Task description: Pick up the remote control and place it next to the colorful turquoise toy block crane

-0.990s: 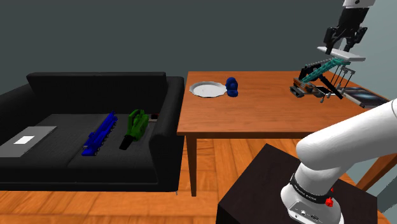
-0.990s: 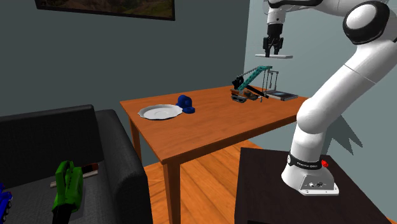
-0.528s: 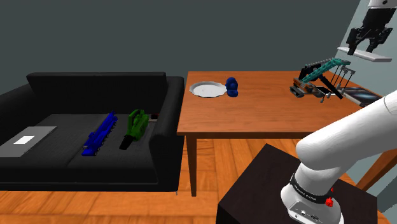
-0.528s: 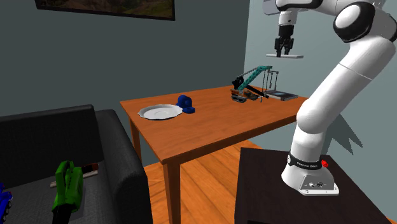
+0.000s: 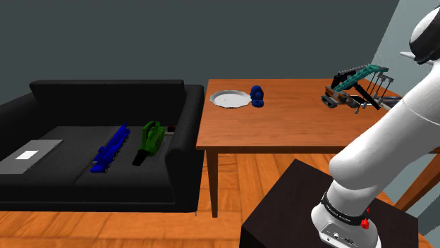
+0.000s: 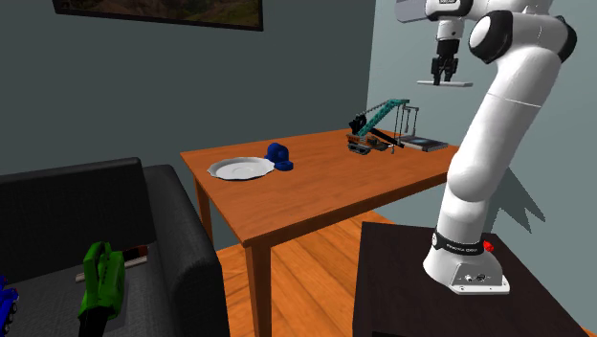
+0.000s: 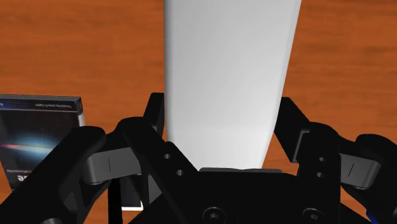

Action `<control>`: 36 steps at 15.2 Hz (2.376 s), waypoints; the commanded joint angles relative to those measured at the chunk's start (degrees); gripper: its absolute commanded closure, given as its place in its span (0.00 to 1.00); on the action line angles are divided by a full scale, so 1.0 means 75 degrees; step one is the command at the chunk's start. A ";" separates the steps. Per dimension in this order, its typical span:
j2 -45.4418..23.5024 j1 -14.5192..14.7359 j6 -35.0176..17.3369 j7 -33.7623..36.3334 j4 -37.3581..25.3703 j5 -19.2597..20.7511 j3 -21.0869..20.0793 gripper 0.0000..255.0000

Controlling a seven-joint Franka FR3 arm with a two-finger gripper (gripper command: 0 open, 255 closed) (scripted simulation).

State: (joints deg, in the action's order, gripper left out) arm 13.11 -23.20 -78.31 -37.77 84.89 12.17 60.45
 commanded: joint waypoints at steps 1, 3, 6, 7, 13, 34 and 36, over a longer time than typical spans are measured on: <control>-0.0855 0.0172 -0.0036 -0.0902 -0.0527 -0.0686 0.1122 1.00; -0.2695 -0.0378 0.0067 -0.2445 -0.1154 -0.2488 0.2480 1.00; -0.3709 -0.2019 0.0228 -0.3282 -0.1695 -0.3491 0.1992 1.00; -0.3598 -0.1830 0.0076 -0.3223 -0.1487 -0.3375 0.2050 1.00; -0.2948 -0.0776 -0.0768 -0.2841 -0.0379 -0.2723 0.2418 1.00; -0.1029 0.0417 -0.3091 -0.1481 0.2368 -0.0820 0.2282 1.00; -0.1033 0.0416 -0.3296 -0.1478 0.2572 -0.0818 0.2298 1.00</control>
State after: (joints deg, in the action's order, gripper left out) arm 5.07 -19.92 -102.18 -49.00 103.28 5.72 77.85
